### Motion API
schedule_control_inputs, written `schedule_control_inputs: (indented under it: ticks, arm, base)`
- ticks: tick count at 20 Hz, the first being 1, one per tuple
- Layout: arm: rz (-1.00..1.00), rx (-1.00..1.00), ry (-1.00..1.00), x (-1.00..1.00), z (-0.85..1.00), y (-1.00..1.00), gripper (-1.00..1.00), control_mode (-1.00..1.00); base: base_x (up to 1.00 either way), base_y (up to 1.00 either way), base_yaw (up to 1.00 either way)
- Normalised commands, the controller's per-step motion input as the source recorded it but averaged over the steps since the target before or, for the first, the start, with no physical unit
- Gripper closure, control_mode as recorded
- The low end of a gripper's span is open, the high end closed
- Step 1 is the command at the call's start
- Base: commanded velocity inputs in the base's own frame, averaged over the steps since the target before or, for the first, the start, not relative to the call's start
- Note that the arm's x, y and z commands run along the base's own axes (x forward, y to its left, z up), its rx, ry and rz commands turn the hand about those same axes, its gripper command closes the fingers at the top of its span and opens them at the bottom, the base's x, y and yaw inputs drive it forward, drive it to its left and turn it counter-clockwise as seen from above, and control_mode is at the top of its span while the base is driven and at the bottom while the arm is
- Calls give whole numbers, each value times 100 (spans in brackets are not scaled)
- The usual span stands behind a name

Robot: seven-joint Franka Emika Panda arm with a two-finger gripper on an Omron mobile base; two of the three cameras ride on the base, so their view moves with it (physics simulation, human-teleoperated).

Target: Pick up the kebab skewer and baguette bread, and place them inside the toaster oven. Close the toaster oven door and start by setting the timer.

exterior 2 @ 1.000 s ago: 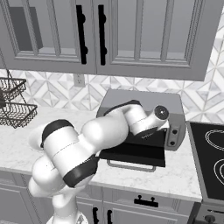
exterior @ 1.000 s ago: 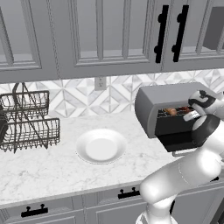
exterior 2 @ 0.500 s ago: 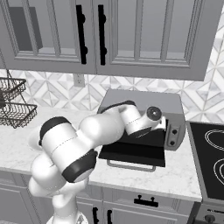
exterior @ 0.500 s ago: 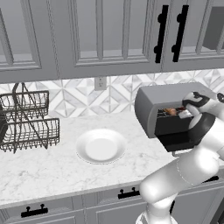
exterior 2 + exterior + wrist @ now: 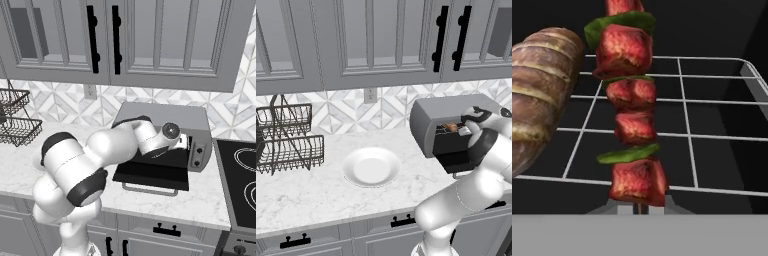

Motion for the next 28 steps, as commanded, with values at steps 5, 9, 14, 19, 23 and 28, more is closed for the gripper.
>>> schedule_control_inputs:
  ticks: [5, 9, 14, 19, 23, 28]
  arm:
    - [0, 0, 0, 0, 0, 0, -100, -100]
    - [0, 0, 0, 0, 0, 0, -100, -100]
    - [0, 0, 0, 0, 0, 0, -100, -100]
    - [0, 0, 0, -27, 13, -6, -100, -100]
    - [0, 0, 0, -86, 36, -31, -100, -100]
    - [0, 0, 0, -99, 20, -8, -100, -100]
  base:
    - [0, 0, 0]
    - [0, 0, 0]
    - [0, 0, 0]
    - [0, 0, 0]
    - [0, 0, 0]
    - [0, 0, 0]
